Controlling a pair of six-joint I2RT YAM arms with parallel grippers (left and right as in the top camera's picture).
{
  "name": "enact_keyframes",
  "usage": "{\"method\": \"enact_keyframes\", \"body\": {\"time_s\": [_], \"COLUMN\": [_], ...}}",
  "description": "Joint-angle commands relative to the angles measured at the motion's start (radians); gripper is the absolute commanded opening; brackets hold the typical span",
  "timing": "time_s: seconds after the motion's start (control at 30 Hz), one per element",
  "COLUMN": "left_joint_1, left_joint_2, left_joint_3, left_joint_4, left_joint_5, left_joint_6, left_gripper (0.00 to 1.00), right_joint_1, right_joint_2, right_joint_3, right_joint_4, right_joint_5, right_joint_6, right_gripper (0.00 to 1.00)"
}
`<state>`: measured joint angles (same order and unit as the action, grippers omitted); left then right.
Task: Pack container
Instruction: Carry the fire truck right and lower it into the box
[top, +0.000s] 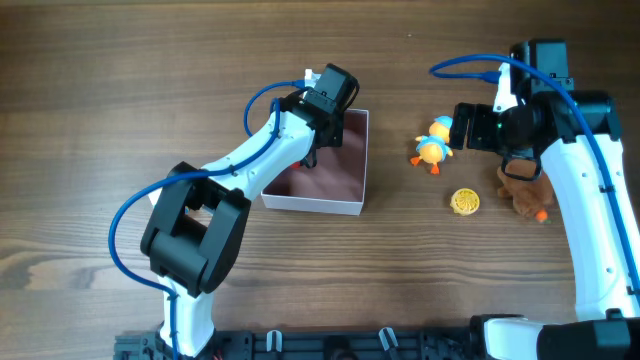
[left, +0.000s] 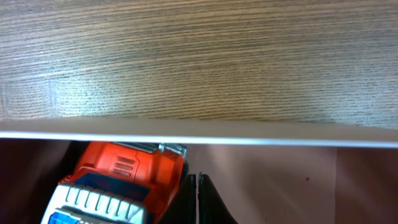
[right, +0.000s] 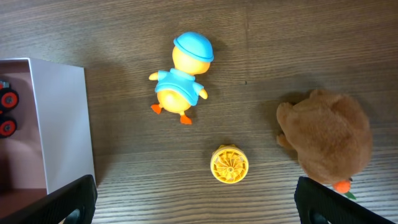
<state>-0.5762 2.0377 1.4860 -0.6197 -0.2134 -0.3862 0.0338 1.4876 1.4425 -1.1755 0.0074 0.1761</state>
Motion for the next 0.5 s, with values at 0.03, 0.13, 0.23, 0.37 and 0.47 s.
{"method": "enact_keyframes", "body": {"time_s": [0.03, 0.13, 0.23, 0.37, 0.47], "left_joint_1": [0.005, 0.007, 0.007, 0.007, 0.005], "left_joint_2": [0.007, 0.007, 0.007, 0.007, 0.006], "left_joint_3": [0.005, 0.005, 0.005, 0.005, 0.005], "left_joint_4": [-0.024, -0.027, -0.026, -0.023, -0.023], "left_joint_5": [-0.098, -0.151, -0.204, -0.204, -0.204], "left_joint_6": [0.016, 0.042, 0.042, 0.042, 0.042], "left_gripper": [0.04, 0.04, 0.04, 0.04, 0.04], "right_joint_1": [-0.002, -0.002, -0.002, -0.002, -0.002], "right_joint_2": [0.005, 0.005, 0.005, 0.005, 0.005], "right_joint_3": [0.021, 0.021, 0.021, 0.021, 0.021], "right_joint_4": [-0.004, -0.004, -0.007, -0.007, -0.007], "right_joint_5": [-0.008, -0.008, -0.008, -0.008, -0.008], "right_joint_6": [0.007, 0.007, 0.007, 0.007, 0.007], "right_gripper": [1.00, 1.00, 1.00, 1.00, 1.00]}}
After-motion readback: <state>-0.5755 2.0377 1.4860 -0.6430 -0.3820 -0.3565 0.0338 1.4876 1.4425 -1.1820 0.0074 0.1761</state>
